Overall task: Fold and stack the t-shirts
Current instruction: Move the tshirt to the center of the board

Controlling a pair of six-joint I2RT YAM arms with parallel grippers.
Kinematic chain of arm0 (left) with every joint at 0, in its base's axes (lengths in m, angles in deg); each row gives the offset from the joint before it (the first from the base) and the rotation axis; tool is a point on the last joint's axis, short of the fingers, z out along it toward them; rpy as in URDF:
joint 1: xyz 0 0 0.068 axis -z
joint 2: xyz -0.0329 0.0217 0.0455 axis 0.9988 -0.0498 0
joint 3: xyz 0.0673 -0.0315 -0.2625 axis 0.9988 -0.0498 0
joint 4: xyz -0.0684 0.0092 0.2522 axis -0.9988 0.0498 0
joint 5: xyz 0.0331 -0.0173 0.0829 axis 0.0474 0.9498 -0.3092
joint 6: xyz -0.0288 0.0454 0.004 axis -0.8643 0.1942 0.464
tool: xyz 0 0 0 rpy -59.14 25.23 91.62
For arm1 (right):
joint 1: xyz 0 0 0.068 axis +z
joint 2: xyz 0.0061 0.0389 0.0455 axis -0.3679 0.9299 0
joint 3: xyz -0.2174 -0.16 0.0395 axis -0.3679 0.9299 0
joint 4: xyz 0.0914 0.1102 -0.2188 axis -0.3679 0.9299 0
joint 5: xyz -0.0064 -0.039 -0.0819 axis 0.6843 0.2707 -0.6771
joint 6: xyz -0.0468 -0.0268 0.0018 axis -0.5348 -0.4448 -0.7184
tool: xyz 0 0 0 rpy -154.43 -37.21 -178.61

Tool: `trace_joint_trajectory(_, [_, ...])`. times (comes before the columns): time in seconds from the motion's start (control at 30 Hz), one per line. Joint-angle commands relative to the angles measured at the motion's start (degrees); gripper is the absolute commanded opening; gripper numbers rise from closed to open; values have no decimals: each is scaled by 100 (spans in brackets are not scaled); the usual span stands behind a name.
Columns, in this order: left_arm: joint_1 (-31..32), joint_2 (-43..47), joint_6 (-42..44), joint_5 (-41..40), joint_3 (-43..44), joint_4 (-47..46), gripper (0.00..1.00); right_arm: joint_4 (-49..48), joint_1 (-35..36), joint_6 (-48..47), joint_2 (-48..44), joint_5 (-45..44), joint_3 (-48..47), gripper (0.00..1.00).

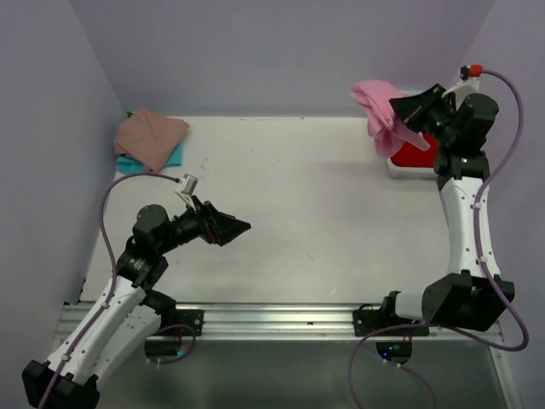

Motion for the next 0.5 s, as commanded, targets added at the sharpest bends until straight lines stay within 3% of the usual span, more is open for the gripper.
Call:
trace_joint_trajectory(0.0, [26, 173, -11, -369, 6, 63, 100, -85, 524, 168, -463, 961, 267, 0])
trace_joint_trajectory(0.3, [35, 744, 305, -792, -3, 961, 100, 302, 2405, 599, -1219, 1610, 1734, 0])
trace_joint_trajectory(0.47, [26, 1121, 165, -845, -160, 1199, 100, 594, 2996, 704, -1404, 1427, 2622, 0])
